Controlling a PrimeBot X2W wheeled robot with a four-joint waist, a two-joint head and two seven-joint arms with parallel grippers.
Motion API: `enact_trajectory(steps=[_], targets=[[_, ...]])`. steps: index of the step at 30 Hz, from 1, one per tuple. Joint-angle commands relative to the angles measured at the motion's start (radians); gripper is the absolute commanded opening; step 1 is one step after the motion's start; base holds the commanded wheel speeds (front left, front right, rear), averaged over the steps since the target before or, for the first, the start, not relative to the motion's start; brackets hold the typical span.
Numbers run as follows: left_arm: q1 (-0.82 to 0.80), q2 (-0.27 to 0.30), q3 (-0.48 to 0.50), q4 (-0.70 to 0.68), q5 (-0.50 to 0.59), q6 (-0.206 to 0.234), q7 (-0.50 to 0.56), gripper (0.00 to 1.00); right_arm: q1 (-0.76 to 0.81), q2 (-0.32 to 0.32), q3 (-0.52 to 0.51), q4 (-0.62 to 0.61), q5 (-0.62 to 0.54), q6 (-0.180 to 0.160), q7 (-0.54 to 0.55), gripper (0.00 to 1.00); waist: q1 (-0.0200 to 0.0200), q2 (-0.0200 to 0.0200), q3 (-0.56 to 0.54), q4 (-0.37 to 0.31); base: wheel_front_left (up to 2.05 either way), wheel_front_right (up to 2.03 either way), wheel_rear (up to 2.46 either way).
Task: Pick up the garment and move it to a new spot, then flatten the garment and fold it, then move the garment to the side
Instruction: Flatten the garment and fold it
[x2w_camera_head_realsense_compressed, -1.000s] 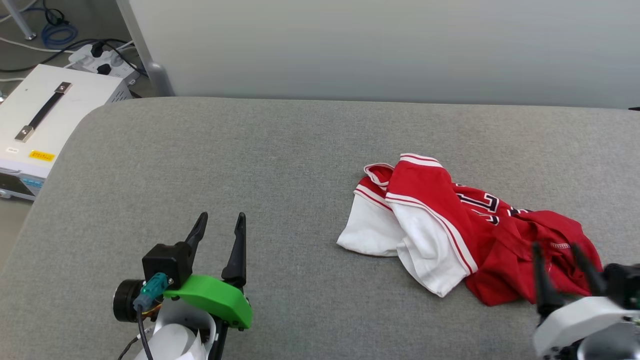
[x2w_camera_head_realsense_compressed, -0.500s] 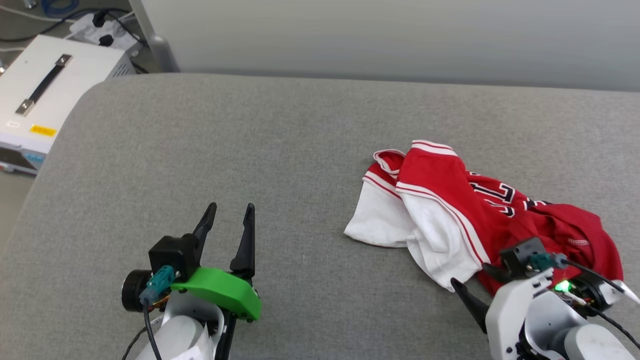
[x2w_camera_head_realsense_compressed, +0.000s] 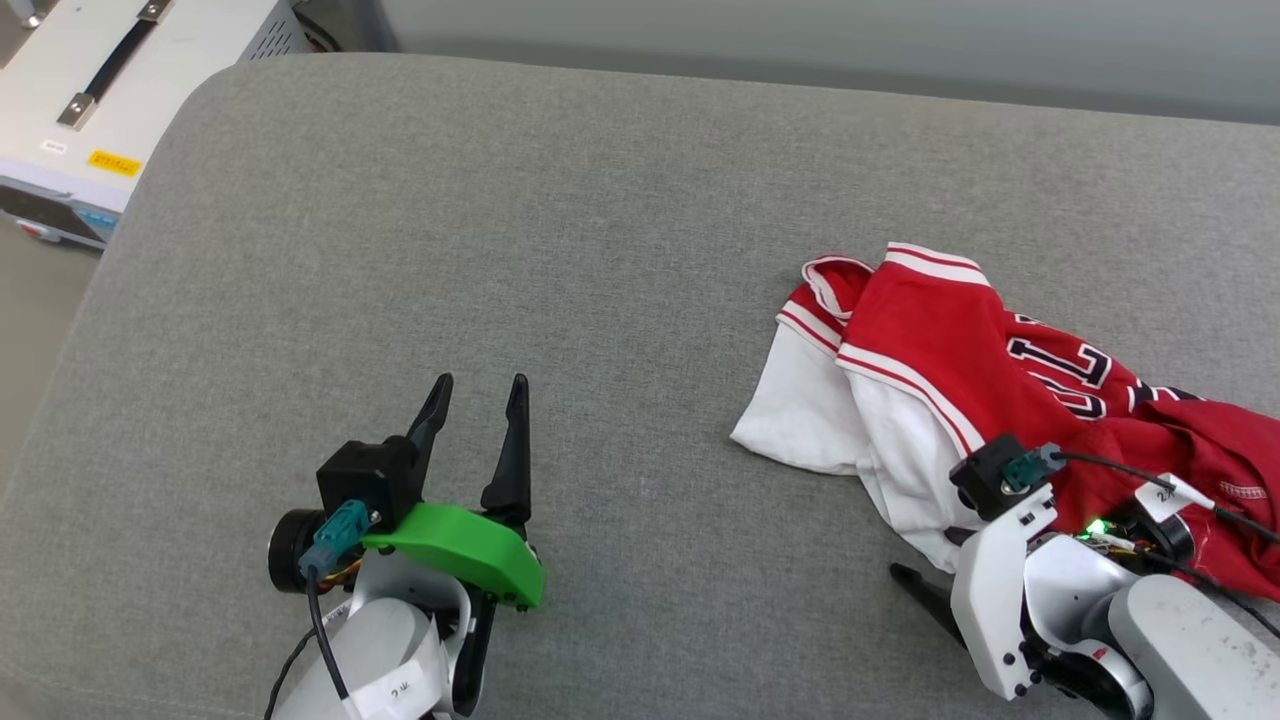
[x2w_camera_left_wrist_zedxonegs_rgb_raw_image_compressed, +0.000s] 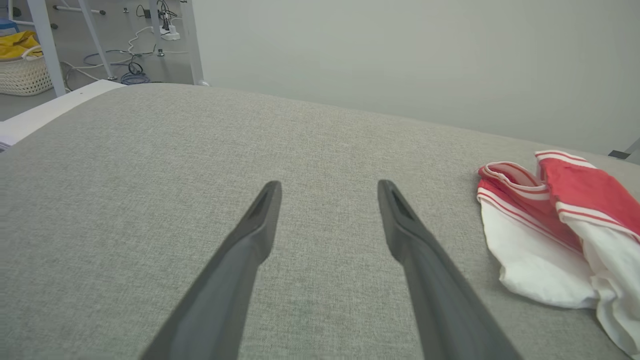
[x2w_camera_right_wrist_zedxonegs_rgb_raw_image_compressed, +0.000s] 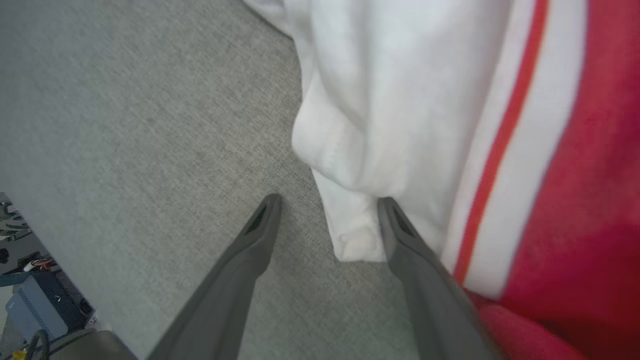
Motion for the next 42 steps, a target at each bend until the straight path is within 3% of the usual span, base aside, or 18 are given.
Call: enact_trajectory(steps=[1, 2, 8, 17, 32, 38, 42], targets=[[-0.015, -0.005, 0.003, 0.006, 0.006, -0.005, -0.01, 1.0, 0.023, 0.011, 0.038, 0.039, 0.027, 0.0, 0.036, 0.16, 0.0, 0.0, 0.003, 0.003, 0.0, 0.0, 0.0], [-0.015, -0.007, 0.004, 0.009, 0.007, -0.007, -0.011, 1.0, 0.02, 0.009, 0.044, 0.039, 0.033, 0.0, 0.043, 0.0, 0.0, 0.0, 0.002, 0.002, 0.0, 0.0, 0.0], [-0.011, -0.012, 0.015, 0.025, 0.012, -0.016, -0.013, 1.0, -0.049, 0.001, 0.037, -0.007, 0.022, 0.0, -0.03, 0.0, 0.0, 0.0, -0.019, -0.019, 0.0, 0.0, 0.0], [0.012, -0.003, 0.024, 0.029, 0.014, -0.022, -0.014, 1.0, -0.169, 0.024, -0.141, -0.079, -0.086, 0.0, -0.164, 0.0, 0.0, 0.0, -0.078, -0.07, 0.0, 0.0, 0.0], [0.024, 0.006, 0.016, 0.02, 0.008, -0.019, -0.012, 1.0, -0.08, 0.018, -0.758, 0.268, -0.125, 0.0, -0.23, 0.0, 0.0, 0.0, -0.072, -0.088, 0.0, 0.0, 0.0], [0.02, 0.01, 0.011, 0.019, 0.006, -0.021, -0.008, 1.0, 0.014, 0.045, -0.906, 0.397, -0.135, 0.0, -0.278, 0.0, 0.0, 0.0, -0.066, -0.089, 0.0, 0.0, 0.0], [0.029, 0.016, 0.012, 0.021, 0.001, -0.017, -0.004, 1.0, 0.072, 0.097, -0.94, 0.436, -0.136, 0.0, -0.307, 0.0, 0.0, 0.0, -0.072, -0.104, 0.0, 0.0, 0.0]])
